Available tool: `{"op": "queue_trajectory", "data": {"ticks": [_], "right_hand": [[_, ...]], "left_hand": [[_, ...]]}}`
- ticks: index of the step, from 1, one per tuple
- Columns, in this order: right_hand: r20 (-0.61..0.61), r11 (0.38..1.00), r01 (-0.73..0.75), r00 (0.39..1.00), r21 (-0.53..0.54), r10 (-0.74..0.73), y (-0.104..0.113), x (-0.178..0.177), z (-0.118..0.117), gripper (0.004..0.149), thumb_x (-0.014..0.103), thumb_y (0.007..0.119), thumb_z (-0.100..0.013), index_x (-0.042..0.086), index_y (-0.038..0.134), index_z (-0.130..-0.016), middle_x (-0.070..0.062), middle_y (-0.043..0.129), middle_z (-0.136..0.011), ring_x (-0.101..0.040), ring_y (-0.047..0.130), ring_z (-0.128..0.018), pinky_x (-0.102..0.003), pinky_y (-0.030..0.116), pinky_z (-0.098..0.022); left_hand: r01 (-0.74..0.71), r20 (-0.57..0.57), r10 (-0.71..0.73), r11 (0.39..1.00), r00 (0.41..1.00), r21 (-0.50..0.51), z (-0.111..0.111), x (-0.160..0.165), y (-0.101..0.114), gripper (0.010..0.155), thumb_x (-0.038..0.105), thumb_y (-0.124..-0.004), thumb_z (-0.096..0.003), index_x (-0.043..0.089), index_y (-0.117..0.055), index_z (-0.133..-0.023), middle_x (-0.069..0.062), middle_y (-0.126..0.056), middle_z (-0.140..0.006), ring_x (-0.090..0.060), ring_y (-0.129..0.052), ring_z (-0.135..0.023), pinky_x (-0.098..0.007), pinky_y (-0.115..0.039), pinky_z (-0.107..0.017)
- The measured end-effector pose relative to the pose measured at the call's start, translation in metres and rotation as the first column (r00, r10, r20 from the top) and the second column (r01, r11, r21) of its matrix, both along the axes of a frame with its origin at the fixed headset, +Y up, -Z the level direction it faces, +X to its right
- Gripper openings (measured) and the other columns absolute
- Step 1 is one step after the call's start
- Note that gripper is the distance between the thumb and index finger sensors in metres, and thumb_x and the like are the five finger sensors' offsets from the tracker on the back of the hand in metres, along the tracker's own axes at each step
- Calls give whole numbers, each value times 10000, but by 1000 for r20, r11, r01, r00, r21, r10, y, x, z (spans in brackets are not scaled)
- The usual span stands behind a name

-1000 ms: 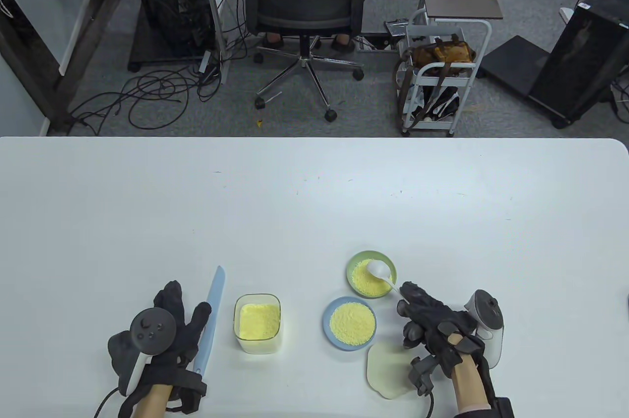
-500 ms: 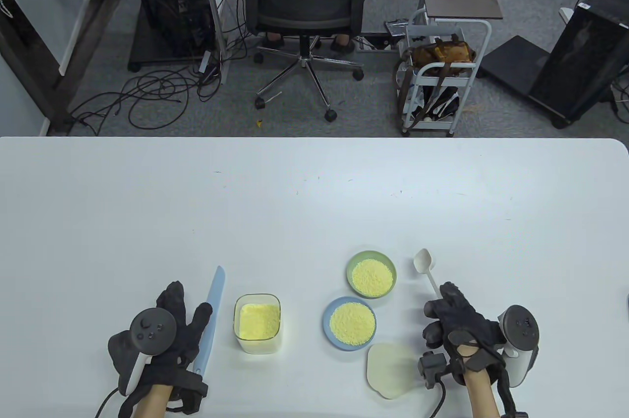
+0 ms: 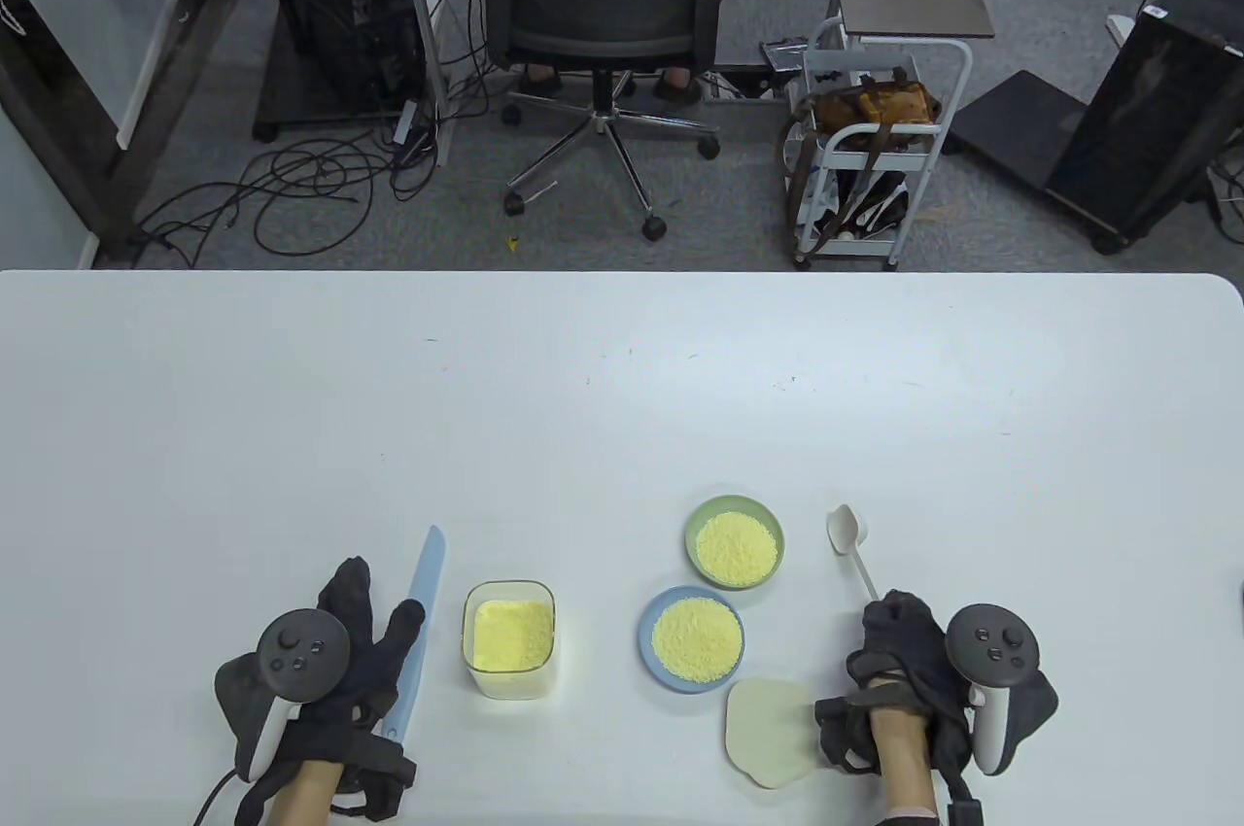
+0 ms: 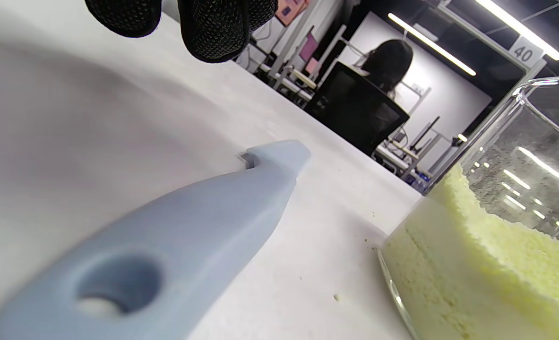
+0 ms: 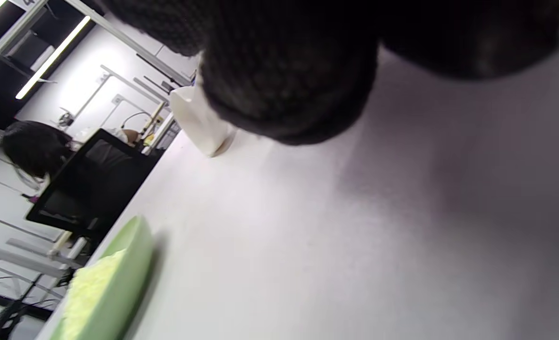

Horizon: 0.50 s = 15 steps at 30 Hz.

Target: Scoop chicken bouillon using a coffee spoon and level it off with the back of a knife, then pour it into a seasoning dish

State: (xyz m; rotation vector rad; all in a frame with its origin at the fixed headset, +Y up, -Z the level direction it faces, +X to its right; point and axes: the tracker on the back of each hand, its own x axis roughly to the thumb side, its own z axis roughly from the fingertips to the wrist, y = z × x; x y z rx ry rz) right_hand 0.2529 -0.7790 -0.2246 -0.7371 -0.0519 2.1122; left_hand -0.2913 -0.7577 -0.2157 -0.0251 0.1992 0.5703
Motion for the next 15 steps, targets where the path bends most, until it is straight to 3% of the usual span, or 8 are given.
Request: {"op": "queue_trajectory", "data": {"ticks": [4, 9, 11, 15], "right_hand": [[61, 992, -98, 993, -82, 103, 1, -3, 1, 387, 278, 783, -424, 70, 695, -738, -266, 681, -722, -268, 907, -393, -435, 791, -242], [136, 982, -156, 976, -106, 170, 2, -6, 3, 382, 307, 815, -385, 80, 776, -690, -271, 672, -740, -270, 901, -423, -440, 790, -243], [130, 971, -174, 972, -162, 196, 1, -5, 5, 379, 314, 822, -379, 71, 806, -670, -263, 597, -796, -276, 817, -506, -412, 753, -288], [102, 954, -212, 966, -214, 238, -1, -6, 3, 371, 310, 837, -374, 84, 821, -667, -205, 584, -805, -241, 789, -496, -388, 729, -287]], "left_hand": [[-32, 4, 32, 999, 999, 0, 0, 0, -1, 898, 691, -570, -444, 140, -297, -1098, -237, -493, -1125, -370, -684, -1017, -613, -571, -687], [-82, 15, 82, 997, 997, 0, -1, 1, -1, 900, 693, -570, -445, 141, -289, -1098, -237, -493, -1124, -369, -684, -1016, -613, -570, -687], [-93, 16, 93, 996, 995, 0, -1, 1, -1, 903, 694, -572, -444, 141, -286, -1099, -240, -493, -1124, -372, -682, -1016, -614, -567, -688], [-108, 18, 108, 994, 994, 1, -1, 1, -1, 900, 694, -571, -445, 146, -288, -1100, -239, -494, -1124, -371, -684, -1014, -613, -568, -688]]}}
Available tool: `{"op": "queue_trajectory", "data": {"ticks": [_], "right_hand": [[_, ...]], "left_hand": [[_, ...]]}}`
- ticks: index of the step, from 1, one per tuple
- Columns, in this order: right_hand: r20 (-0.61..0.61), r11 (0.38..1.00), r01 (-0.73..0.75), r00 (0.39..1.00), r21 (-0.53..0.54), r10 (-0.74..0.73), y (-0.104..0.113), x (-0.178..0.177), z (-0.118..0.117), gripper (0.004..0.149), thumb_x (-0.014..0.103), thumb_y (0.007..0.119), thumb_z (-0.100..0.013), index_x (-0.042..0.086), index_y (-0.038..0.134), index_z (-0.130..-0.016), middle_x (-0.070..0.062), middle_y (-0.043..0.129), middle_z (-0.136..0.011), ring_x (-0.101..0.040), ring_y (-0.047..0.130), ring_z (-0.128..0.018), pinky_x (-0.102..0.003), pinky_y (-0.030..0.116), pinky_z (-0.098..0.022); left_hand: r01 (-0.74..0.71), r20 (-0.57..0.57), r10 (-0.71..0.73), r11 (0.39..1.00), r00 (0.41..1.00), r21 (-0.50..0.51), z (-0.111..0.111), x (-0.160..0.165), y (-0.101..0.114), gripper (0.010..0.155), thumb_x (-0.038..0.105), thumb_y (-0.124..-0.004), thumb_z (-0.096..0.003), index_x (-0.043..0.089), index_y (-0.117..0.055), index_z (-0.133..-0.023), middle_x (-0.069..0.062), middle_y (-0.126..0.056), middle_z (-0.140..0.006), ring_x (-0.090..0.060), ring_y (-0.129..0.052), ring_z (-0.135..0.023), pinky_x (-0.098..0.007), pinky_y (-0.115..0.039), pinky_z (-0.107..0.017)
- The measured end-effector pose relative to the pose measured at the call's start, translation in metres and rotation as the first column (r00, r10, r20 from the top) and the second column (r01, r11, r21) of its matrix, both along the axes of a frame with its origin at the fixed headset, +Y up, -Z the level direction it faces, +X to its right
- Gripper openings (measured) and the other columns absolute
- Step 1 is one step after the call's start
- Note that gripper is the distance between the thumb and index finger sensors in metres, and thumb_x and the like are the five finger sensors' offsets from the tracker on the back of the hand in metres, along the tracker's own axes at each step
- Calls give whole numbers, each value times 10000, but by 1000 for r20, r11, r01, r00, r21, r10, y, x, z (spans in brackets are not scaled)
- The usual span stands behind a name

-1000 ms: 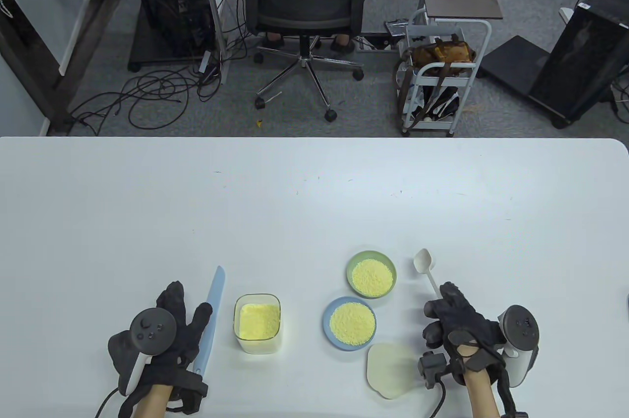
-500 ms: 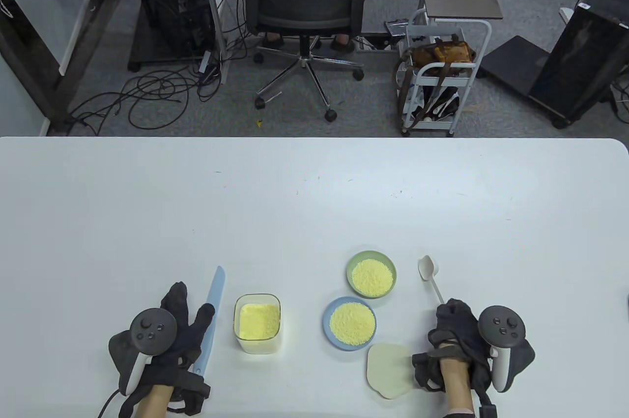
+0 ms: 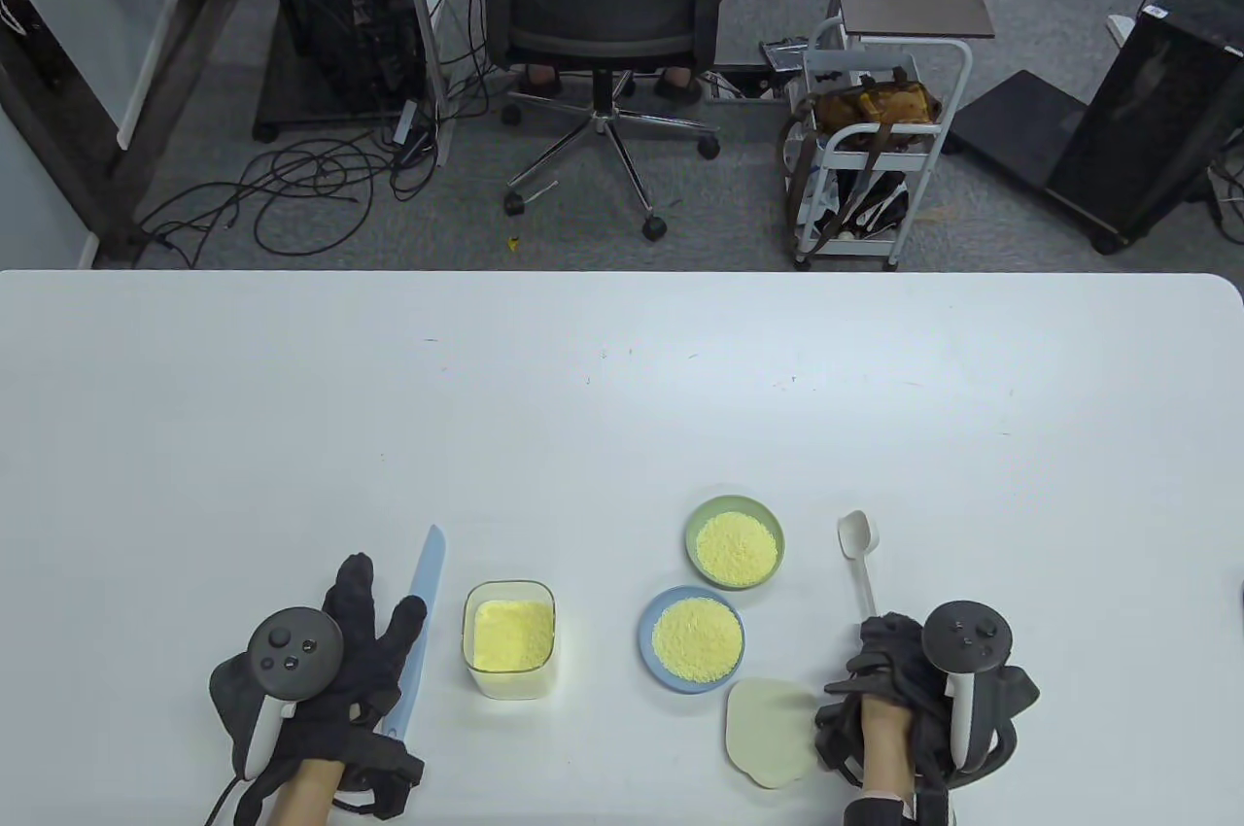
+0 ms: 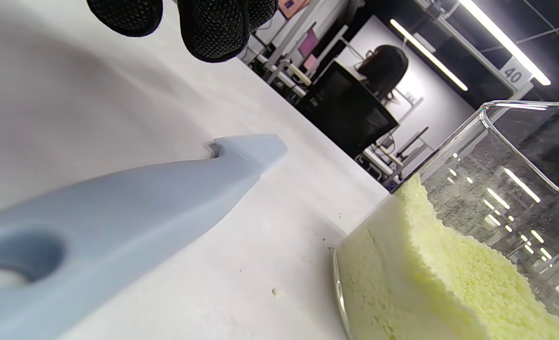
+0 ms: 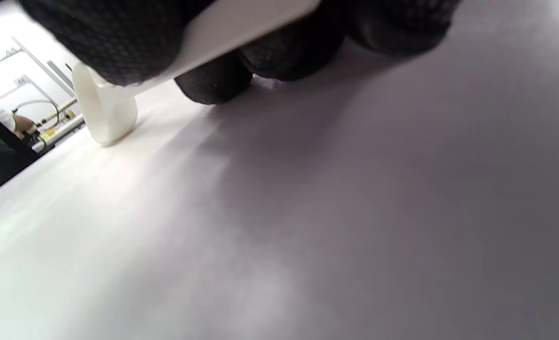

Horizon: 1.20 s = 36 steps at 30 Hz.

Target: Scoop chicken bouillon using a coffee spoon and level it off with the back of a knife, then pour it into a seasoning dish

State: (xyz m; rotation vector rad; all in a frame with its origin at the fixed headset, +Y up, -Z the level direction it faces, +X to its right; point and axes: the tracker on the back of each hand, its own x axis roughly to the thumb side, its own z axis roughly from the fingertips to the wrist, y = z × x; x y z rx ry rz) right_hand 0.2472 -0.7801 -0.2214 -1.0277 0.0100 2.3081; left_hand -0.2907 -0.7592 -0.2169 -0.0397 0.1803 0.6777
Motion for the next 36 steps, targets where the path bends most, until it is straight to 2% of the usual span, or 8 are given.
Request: {"op": "queue_trajectory", "data": {"ticks": [3, 7, 19, 25, 29, 32, 35, 36], "right_hand": [[-42, 998, -44, 998, -33, 42, 0, -3, -3, 361, 306, 830, -375, 96, 815, -669, -187, 594, -793, -232, 787, -462, -386, 722, -269], [-63, 999, -23, 998, -35, 21, -1, -3, -3, 363, 296, 831, -374, 92, 800, -672, -176, 588, -789, -223, 784, -441, -385, 714, -259], [-153, 994, 8, 988, -112, -26, -7, -3, -2, 402, 299, 787, -418, 188, 664, -784, -132, 427, -867, -169, 686, -520, -339, 653, -325], [-173, 990, 20, 984, -143, -45, -9, -3, 0, 536, 264, 794, -406, 228, 529, -870, -117, 310, -922, -151, 623, -590, -311, 628, -348], [-182, 992, 32, 982, -121, -54, -8, -2, 2, 563, 277, 799, -398, 225, 512, -879, -122, 290, -940, -159, 622, -610, -313, 632, -359], [-185, 996, 44, 981, -79, -58, -5, -1, 6, 623, 294, 818, -379, 221, 477, -895, -187, 268, -959, -196, 617, -650, -325, 634, -387], [-165, 999, 36, 986, 9, -34, 1, 1, 12, 660, 302, 833, -365, 217, 462, -905, -208, 226, -976, -294, 571, -751, -376, 619, -466], [-155, 998, 27, 988, 56, -18, 5, 2, 16, 693, 308, 844, -352, 197, 450, -912, -222, 221, -979, -375, 535, -805, -426, 607, -508]], "left_hand": [[0, 1, 0, 1000, 1000, 0, 0, 0, 0, 900, 693, -573, -445, 145, -286, -1100, -242, -496, -1123, -373, -686, -1012, -614, -568, -686], [6, 3, -6, 1000, 1000, -3, 0, 0, 0, 898, 691, -576, -446, 148, -288, -1101, -243, -497, -1123, -376, -686, -1010, -616, -567, -685], [27, 4, -27, 1000, 1000, -1, 0, 0, 0, 901, 687, -579, -445, 147, -277, -1100, -247, -499, -1120, -377, -689, -1007, -614, -569, -684], [27, -3, -27, 1000, 1000, -2, 0, -1, 0, 903, 687, -577, -446, 145, -271, -1100, -245, -493, -1122, -378, -683, -1011, -615, -566, -686], [24, -7, -25, 1000, 1000, -3, 0, -1, 1, 902, 686, -577, -447, 144, -271, -1100, -245, -487, -1124, -380, -677, -1016, -621, -559, -688], [27, -8, -27, 1000, 1000, 0, 1, -2, 1, 900, 686, -576, -447, 147, -270, -1100, -243, -483, -1127, -379, -672, -1020, -625, -552, -691], [29, -7, -29, 1000, 1000, 2, 1, -2, 1, 899, 686, -576, -447, 148, -271, -1100, -241, -479, -1128, -379, -666, -1025, -630, -544, -693], [31, -6, -31, 1000, 999, 2, 1, -2, 1, 900, 687, -576, -446, 149, -272, -1100, -242, -478, -1129, -379, -667, -1024, -632, -543, -694]]}}
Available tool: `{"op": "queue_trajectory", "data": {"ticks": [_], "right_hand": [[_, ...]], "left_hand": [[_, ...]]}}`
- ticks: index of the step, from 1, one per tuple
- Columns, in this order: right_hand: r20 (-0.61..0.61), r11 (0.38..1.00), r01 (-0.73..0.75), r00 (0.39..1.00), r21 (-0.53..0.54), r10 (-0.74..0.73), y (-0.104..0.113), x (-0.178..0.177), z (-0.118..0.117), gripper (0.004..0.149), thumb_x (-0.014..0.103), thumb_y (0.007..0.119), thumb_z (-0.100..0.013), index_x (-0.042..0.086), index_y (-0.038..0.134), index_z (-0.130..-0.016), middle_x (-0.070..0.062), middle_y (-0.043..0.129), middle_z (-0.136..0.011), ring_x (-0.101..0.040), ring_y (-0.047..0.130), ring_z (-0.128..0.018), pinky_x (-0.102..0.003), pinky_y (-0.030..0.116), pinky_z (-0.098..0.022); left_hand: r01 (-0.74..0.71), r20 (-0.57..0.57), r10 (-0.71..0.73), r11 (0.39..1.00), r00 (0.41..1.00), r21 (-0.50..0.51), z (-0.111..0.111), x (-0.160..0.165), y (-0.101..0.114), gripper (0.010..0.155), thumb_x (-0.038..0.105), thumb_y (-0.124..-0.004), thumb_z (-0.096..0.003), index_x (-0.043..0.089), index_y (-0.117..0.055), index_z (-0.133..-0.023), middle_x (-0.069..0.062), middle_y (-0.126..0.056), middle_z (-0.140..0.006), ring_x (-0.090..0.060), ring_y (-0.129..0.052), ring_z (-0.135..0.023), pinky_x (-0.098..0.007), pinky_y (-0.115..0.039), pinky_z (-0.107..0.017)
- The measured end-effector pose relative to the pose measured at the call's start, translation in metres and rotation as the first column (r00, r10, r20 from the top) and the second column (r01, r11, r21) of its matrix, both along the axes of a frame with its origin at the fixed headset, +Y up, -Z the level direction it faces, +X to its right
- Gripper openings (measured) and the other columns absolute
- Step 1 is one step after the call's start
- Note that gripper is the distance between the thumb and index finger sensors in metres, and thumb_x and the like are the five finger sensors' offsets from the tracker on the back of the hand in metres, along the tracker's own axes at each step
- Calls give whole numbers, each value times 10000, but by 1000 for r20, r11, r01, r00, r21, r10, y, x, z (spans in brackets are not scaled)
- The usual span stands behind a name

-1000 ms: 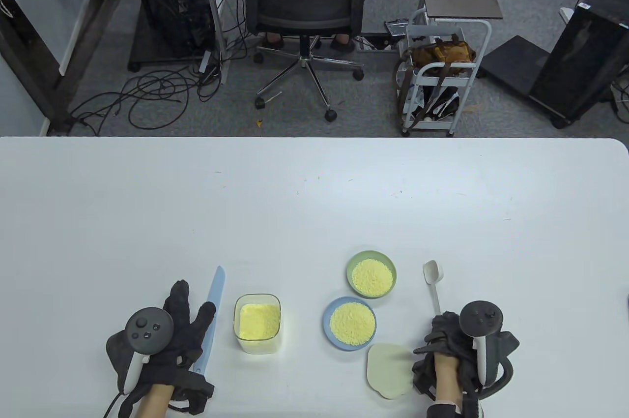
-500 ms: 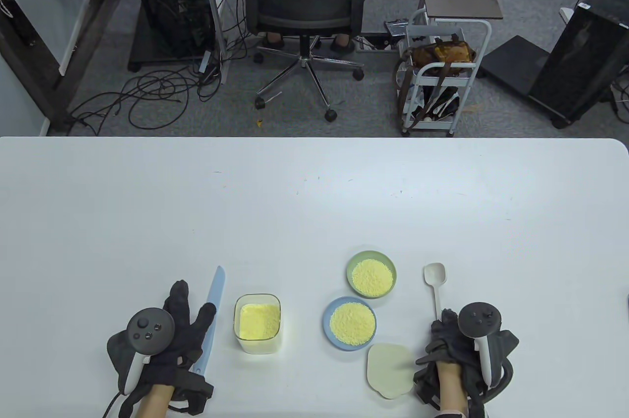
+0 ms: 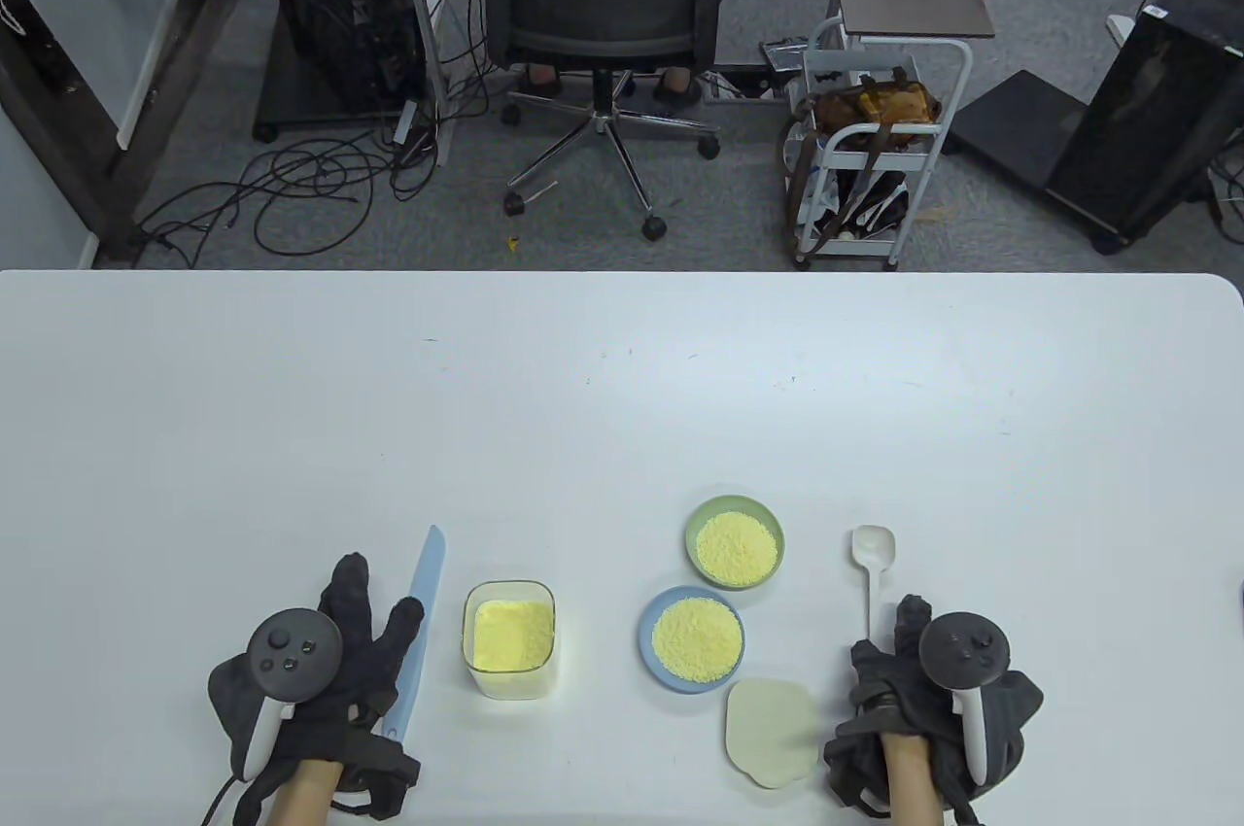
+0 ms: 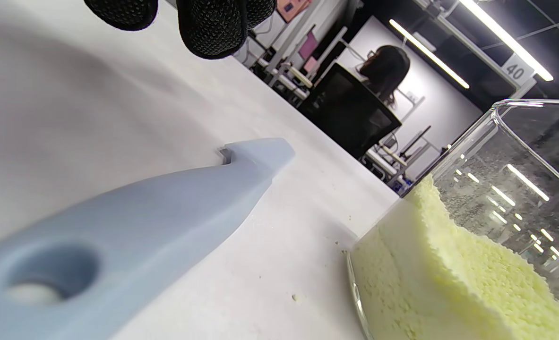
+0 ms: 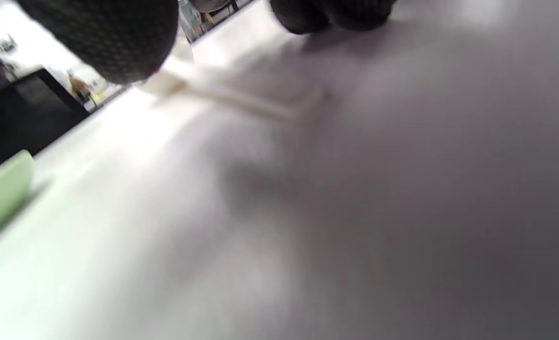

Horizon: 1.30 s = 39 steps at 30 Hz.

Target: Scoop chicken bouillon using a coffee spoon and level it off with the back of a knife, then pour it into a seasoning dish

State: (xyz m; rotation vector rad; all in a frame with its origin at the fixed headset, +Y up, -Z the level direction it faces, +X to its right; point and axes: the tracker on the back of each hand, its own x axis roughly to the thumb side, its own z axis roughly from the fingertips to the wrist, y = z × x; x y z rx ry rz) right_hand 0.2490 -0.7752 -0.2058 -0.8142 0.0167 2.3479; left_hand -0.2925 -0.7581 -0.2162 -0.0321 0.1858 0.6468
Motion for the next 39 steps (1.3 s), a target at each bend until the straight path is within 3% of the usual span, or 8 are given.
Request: {"op": "queue_trajectory", "data": {"ticks": [3, 6, 8, 12, 15, 18, 25, 39], "right_hand": [[-83, 996, 19, 996, 90, -11, 11, -4, 7, 816, 312, 869, -342, 202, 317, -933, -223, 102, -989, -481, 441, -863, -490, 574, -553], [-281, 995, -3, 959, 96, 30, 23, -16, 12, 969, 349, 898, -327, 218, 138, -913, -190, -55, -972, -527, 308, -918, -570, 520, -596], [-486, 999, -34, 873, 40, 49, 29, -32, 15, 1042, 361, 924, -312, 273, 51, -876, -154, -144, -947, -538, 236, -928, -605, 464, -618], [-688, 994, -102, 723, -26, 56, 28, -62, 19, 1105, 400, 950, -271, 253, 17, -845, -194, -124, -934, -553, 304, -877, -566, 478, -591], [-780, 972, -194, 626, -131, 20, 20, -84, 17, 1148, 421, 958, -251, 103, 39, -862, -232, -92, -931, -568, 301, -861, -572, 468, -582], [-828, 945, -264, 561, -194, -14, 11, -101, 14, 1150, 428, 961, -247, 102, 42, -856, -252, -60, -932, -590, 295, -854, -586, 469, -576], [-827, 895, -376, 563, -242, 13, 0, -111, 9, 1096, 354, 963, -263, 106, 85, -871, -252, 53, -972, -557, 191, -845, -557, 441, -569], [-807, 935, -299, 590, -190, 25, 12, -112, 4, 1028, 320, 967, -259, 131, 189, -906, -282, 178, -962, -595, 281, -791, -573, 490, -523]], "left_hand": [[2, 4, -2, 1000, 1000, -4, 0, 0, 0, 899, 688, -575, -446, 152, -273, -1101, -239, -477, -1130, -377, -665, -1027, -634, -539, -695], [1, 6, -1, 1000, 1000, -10, 0, 0, -1, 901, 688, -575, -446, 150, -271, -1101, -242, -475, -1130, -381, -663, -1027, -635, -538, -695], [2, 7, -2, 1000, 1000, -12, 0, 0, 0, 902, 688, -575, -447, 148, -270, -1101, -243, -475, -1130, -381, -663, -1027, -636, -537, -694], [2, 8, -2, 1000, 1000, -9, 1, 0, 0, 901, 688, -575, -447, 148, -268, -1101, -240, -473, -1131, -381, -661, -1028, -636, -537, -695], [4, 12, -4, 1000, 1000, -14, 1, 1, 0, 902, 688, -575, -447, 148, -268, -1101, -242, -472, -1131, -379, -661, -1029, -636, -536, -695], [-1, 15, 1, 1000, 1000, -15, 2, 1, 0, 904, 689, -575, -446, 148, -265, -1100, -241, -471, -1131, -380, -659, -1029, -638, -535, -694], [-10, 15, 10, 1000, 1000, -18, 1, 1, 0, 903, 690, -573, -446, 150, -265, -1101, -240, -470, -1132, -378, -658, -1030, -637, -535, -695], [-15, 23, 16, 1000, 1000, -21, 2, 1, 0, 903, 689, -573, -447, 149, -262, -1100, -239, -467, -1133, -377, -655, -1032, -637, -533, -696]]}}
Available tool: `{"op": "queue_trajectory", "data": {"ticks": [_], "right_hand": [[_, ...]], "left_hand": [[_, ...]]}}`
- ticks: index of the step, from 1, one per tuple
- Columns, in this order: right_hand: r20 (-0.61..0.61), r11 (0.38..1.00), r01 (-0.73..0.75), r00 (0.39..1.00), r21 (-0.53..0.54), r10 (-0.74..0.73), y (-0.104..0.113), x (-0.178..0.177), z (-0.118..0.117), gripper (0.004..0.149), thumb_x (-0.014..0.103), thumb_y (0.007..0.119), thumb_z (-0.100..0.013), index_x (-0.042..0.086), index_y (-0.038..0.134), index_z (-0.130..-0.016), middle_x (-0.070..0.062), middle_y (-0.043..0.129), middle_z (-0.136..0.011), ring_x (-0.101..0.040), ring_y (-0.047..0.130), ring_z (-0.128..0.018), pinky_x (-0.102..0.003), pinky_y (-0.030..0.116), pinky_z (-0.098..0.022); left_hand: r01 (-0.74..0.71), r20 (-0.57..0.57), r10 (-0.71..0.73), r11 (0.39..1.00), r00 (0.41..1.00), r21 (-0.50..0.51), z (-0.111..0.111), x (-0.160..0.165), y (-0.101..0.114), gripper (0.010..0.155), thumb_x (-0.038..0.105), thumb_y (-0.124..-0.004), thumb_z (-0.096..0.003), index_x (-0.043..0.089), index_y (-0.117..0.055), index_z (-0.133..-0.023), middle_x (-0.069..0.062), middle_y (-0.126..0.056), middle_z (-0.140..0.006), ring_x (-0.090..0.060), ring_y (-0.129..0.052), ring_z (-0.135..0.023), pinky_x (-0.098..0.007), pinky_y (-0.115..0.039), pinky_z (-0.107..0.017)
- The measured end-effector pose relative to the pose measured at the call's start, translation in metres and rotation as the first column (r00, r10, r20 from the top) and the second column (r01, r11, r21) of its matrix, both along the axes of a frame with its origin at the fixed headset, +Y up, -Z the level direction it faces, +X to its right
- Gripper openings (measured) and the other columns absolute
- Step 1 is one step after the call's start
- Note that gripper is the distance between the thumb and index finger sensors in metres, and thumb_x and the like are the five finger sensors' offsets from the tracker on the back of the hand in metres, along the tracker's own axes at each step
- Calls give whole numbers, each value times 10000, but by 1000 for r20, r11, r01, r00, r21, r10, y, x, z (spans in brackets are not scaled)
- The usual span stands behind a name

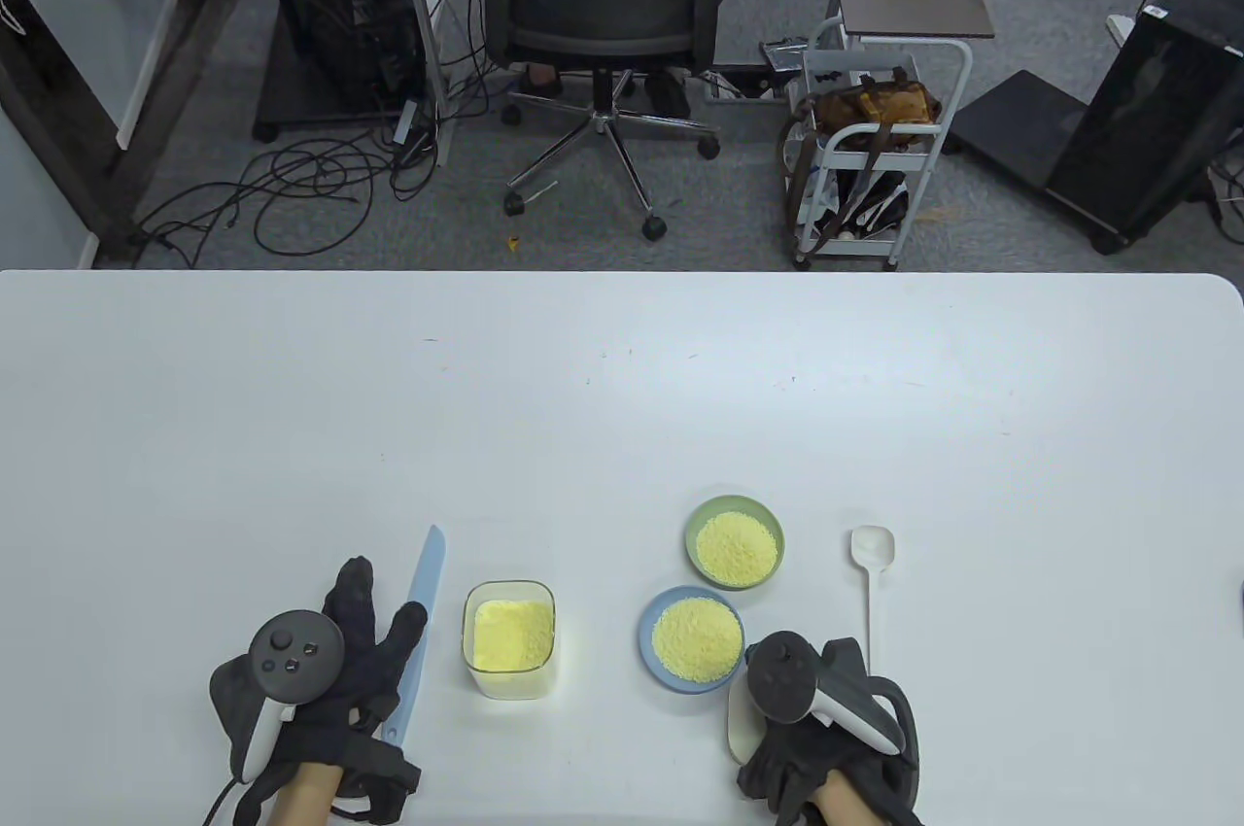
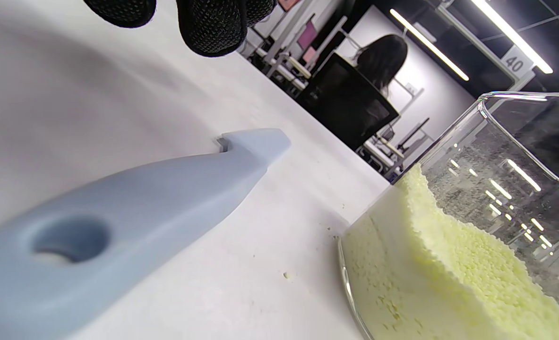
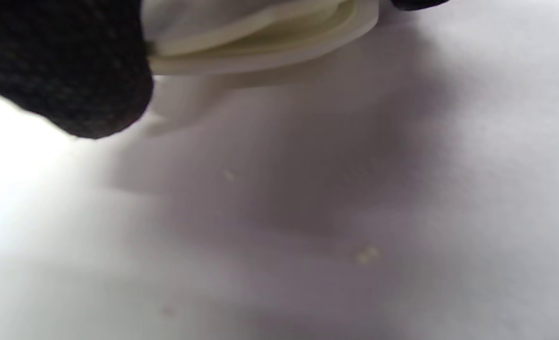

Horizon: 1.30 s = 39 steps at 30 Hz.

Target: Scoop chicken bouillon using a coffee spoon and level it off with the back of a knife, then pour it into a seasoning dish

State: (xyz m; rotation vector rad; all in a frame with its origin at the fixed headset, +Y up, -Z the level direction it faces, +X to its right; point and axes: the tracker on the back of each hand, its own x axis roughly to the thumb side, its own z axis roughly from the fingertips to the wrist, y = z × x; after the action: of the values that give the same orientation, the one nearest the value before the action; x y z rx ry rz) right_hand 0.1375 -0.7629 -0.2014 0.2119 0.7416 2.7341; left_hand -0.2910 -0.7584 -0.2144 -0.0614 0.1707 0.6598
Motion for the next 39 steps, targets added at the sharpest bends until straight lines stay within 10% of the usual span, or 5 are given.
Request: {"op": "queue_trajectory", "data": {"ticks": [9, 17, 26, 39], "right_hand": [[55, 953, 208, 973, 219, -224, 68, -17, -10, 971, 323, 976, -269, 107, 304, -936, -343, 227, -951, -633, 320, -743, -584, 496, -477], [-144, 937, 262, 962, 232, -233, 98, -119, -31, 967, 392, 959, -278, 102, 323, -946, -349, 251, -946, -619, 355, -720, -548, 512, -459], [-264, 967, 168, 958, 191, -114, 86, -208, -48, 964, 452, 925, -287, 103, 314, -946, -340, 261, -945, -603, 385, -713, -519, 533, -455], [-288, 973, 121, 956, 195, -61, 58, -216, -58, 953, 498, 886, -302, 103, 311, -950, -338, 255, -944, -588, 398, -709, -496, 543, -450]], "left_hand": [[4, 8, -4, 1000, 1000, -14, 0, 2, -1, 904, 691, -571, -447, 154, -254, -1101, -238, -458, -1136, -377, -646, -1039, -638, -528, -700], [6, 23, -5, 1000, 1000, -26, 0, 3, -2, 901, 695, -562, -446, 164, -250, -1103, -235, -431, -1146, -378, -619, -1058, -649, -506, -707], [-21, 36, 21, 999, 999, -27, 0, 4, -2, 897, 696, -553, -447, 168, -248, -1103, -230, -426, -1147, -375, -612, -1062, -647, -501, -710], [-3, 57, 5, 999, 998, -34, 1, 8, -4, 889, 693, -551, -451, 170, -249, -1103, -228, -425, -1149, -374, -610, -1063, -648, -497, -712]]}}
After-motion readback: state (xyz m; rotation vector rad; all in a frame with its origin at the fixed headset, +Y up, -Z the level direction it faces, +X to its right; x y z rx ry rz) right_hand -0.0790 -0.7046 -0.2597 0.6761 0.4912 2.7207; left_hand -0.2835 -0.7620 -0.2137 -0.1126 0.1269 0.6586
